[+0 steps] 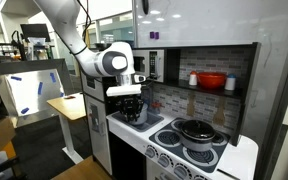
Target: Put the grey pot inside the sink
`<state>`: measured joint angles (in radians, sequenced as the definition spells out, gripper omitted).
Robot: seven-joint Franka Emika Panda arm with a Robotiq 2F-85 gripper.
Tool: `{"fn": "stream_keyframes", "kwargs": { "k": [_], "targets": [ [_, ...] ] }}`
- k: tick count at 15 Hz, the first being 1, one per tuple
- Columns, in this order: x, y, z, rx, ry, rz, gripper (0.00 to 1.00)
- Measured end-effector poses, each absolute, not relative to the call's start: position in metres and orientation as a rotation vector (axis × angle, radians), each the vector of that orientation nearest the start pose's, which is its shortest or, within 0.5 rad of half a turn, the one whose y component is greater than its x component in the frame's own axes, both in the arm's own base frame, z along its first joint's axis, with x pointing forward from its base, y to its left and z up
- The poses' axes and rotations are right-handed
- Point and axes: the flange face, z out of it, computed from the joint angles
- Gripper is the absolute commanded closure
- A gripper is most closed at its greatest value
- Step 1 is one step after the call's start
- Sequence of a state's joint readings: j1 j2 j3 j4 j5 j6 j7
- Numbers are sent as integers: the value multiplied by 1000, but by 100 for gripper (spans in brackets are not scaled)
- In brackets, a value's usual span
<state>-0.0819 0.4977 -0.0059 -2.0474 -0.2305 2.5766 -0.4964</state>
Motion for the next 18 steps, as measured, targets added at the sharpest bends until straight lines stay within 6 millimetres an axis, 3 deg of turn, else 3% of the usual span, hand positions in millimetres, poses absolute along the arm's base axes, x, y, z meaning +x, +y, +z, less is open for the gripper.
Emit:
{"fn": "stream_keyframes", "kwargs": {
  "k": [9,18],
  "targets": [
    [608,-56,172,-3125,-1082,59,91],
    [609,-65,171,-3075,-1284,78,91]
  ]
}}
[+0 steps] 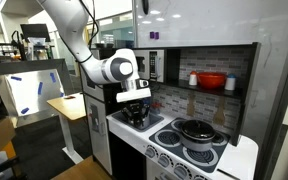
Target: Put the grey pot inside the sink
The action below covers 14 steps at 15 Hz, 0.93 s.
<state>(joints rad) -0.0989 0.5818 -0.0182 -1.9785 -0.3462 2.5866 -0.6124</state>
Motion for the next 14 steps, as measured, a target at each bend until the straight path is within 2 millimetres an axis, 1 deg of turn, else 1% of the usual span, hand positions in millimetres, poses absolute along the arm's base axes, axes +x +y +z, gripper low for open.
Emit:
{"fn": "stream_keyframes", "kwargs": {
  "k": [2,3,4,6,9,10,11,14],
  "targets": [
    [609,-66,171,-3065,-1306,77,91],
    [609,-66,171,-3063,-1313,77,41],
    [609,-66,171,-3061,-1317,77,40],
    [609,-67,171,-3061,-1322,73,28],
    [609,-68,171,-3061,-1326,72,7],
    [609,-68,171,-3061,-1327,72,2],
    [609,-68,171,-3061,-1327,72,0],
    [609,-68,171,-3061,-1327,71,0]
  ]
}}
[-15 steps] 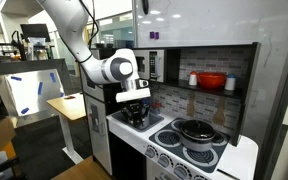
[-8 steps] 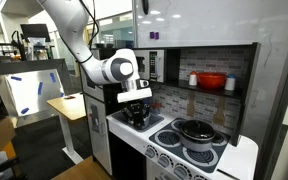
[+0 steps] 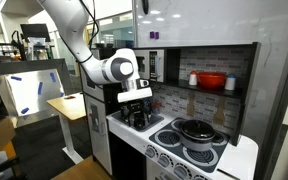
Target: Put the grey pot inside the sink
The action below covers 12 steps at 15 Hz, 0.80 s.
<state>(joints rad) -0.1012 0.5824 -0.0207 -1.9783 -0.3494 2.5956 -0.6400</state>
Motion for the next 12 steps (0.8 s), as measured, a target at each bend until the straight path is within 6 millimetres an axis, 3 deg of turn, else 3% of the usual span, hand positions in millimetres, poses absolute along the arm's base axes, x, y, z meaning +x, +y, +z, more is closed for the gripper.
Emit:
{"fn": "stream_keyframes", "kwargs": {
  "k": [4,7,12],
  "targets": [
    [612,-66,179,-3088,-1282,52,0],
    [612,-66,199,-3134,-1190,58,0],
    [602,-74,225,-3210,-949,207,0]
  ]
}}
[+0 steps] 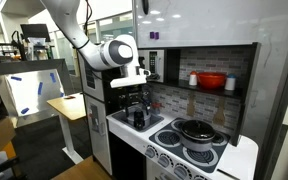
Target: Put the grey pot inside the sink
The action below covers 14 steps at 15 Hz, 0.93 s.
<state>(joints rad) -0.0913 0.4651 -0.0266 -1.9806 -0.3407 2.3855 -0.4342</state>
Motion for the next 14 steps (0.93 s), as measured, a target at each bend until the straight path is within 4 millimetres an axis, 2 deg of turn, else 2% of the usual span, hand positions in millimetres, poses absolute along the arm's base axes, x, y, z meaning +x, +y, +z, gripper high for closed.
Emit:
{"fn": "stream_keyframes", "kwargs": {
  "k": [7,14],
  "targets": [
    [583,-110,227,-3209,-562,383,0],
    [565,-162,235,-3157,-210,377,0]
  ]
}}
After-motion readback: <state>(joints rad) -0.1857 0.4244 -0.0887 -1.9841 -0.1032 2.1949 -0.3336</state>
